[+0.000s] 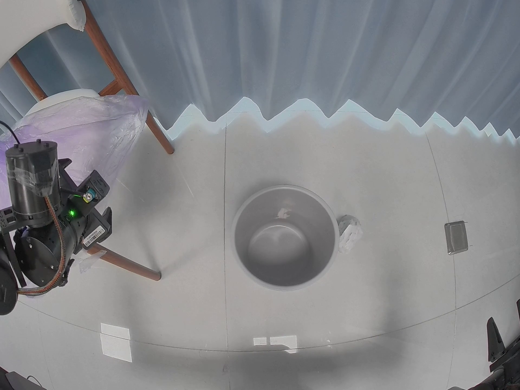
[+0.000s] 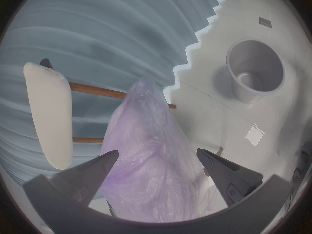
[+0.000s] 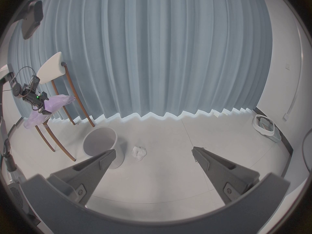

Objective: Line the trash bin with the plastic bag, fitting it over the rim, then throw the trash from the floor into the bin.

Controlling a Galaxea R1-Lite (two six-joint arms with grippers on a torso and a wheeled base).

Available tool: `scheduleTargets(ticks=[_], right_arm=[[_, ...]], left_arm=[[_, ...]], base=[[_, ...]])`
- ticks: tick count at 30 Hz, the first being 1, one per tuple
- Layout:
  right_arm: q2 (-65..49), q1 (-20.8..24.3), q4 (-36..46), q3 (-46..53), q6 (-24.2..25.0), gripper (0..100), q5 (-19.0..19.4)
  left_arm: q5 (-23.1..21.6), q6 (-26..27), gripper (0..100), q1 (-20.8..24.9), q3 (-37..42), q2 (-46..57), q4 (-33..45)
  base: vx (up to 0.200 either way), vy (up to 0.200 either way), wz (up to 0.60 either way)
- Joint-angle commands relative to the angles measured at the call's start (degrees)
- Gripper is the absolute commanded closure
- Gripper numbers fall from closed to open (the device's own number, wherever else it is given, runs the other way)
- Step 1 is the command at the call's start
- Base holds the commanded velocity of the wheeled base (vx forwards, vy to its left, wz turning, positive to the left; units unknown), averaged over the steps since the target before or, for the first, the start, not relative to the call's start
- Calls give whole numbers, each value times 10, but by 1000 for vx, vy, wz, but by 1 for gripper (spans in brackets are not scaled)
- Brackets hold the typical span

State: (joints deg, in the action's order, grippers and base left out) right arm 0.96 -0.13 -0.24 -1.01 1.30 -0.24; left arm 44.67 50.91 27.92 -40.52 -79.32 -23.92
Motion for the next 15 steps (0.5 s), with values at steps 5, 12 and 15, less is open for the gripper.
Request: scheduleTargets(ticks=[5, 12, 15], right_arm=[[-10, 0, 0, 10, 0, 0, 0], [-10, 0, 0, 10, 0, 0, 0], [-10, 0, 0, 10, -1, 0, 0]], left_arm=[[-3, 3, 0, -24, 2, -41, -6], [-4, 3, 0, -39, 0, -61, -33], [-5, 4, 0, -46, 0, -70, -49]], base=[[0, 0, 0], [0, 0, 0], [0, 0, 0]])
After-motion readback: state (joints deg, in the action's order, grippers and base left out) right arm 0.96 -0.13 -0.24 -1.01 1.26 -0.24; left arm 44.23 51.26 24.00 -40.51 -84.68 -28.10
